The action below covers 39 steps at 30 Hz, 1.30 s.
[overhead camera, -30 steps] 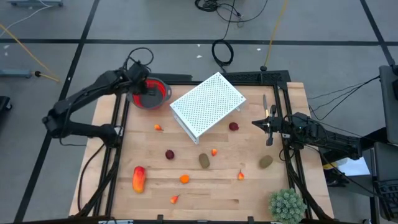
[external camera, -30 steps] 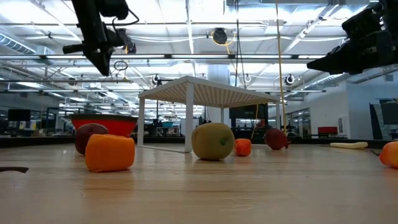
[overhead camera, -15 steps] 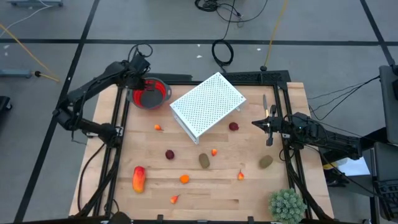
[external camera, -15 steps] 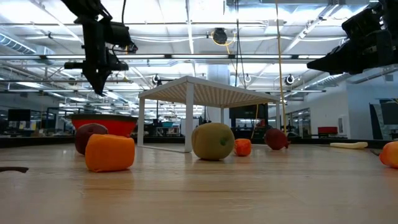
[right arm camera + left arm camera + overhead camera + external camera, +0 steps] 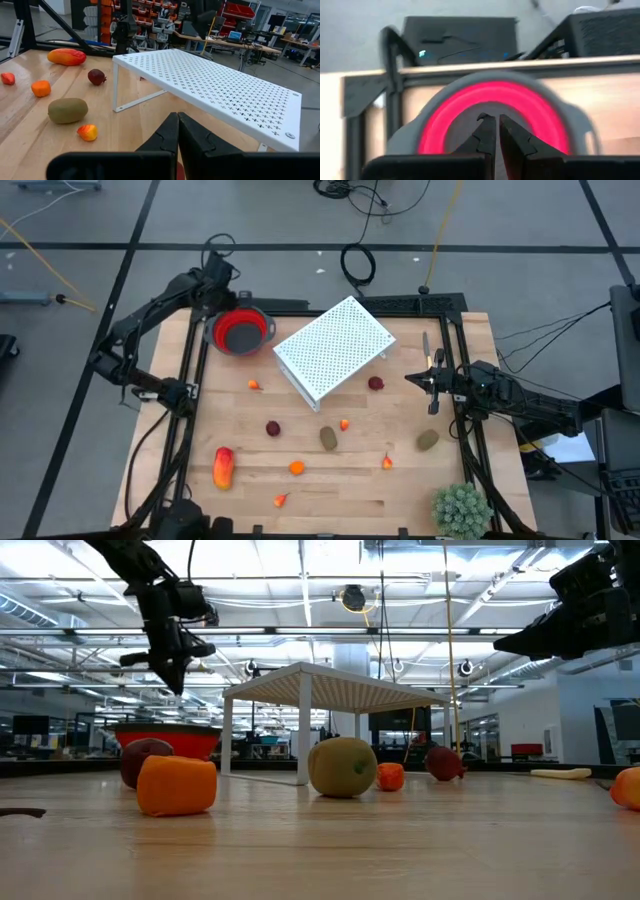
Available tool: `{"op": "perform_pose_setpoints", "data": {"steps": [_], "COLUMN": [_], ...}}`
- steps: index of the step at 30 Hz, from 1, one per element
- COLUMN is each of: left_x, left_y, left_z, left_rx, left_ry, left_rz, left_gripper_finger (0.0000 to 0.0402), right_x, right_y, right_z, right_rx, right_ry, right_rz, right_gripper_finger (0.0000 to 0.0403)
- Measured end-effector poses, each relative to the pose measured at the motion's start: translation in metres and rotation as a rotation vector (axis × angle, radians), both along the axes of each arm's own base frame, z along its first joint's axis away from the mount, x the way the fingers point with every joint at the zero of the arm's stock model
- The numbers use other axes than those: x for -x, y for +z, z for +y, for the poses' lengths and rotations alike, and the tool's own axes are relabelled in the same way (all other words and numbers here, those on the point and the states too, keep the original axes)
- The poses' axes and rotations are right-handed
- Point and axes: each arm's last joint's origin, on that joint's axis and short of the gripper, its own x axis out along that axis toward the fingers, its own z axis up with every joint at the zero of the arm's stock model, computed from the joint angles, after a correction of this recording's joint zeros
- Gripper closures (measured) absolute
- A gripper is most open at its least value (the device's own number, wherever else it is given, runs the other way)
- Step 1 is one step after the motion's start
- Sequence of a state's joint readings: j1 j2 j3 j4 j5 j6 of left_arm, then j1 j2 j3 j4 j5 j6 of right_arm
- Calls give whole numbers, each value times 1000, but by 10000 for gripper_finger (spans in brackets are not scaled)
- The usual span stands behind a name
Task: Pick & Place Fruit
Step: Put the red strainer bowl on the shelf
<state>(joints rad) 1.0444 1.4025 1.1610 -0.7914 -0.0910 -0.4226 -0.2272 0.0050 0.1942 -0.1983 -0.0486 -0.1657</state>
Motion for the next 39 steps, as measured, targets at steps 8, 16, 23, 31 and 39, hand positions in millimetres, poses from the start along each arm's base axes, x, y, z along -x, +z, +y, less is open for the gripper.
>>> {"op": "perform_pose_setpoints", "data": {"steps": [8, 16, 23, 31, 39], "left_x": [-5, -1, 3, 5, -3], "left_y": [5, 5, -6, -27, -51], "left_z": [6, 8, 8, 16, 31], "left_rx": [-73, -93, -24, 64, 96], "left_ry": [-32, -24, 79, 137, 37], "left_rz": [-52, -11, 53, 156, 229], "left_gripper_finger": [350, 250, 194, 185, 185], "right_x": [0, 0, 0, 0, 0], "right_y": [0, 0, 0, 0, 0], "right_z": [0, 0, 0, 0, 0], "right_rx": [0, -1, -1, -1, -1], "right_ry": [0, 0, 0, 4, 4], "right_rz": [0, 0, 0, 0, 0], "right_gripper_finger": [403, 403, 403, 403, 403]}}
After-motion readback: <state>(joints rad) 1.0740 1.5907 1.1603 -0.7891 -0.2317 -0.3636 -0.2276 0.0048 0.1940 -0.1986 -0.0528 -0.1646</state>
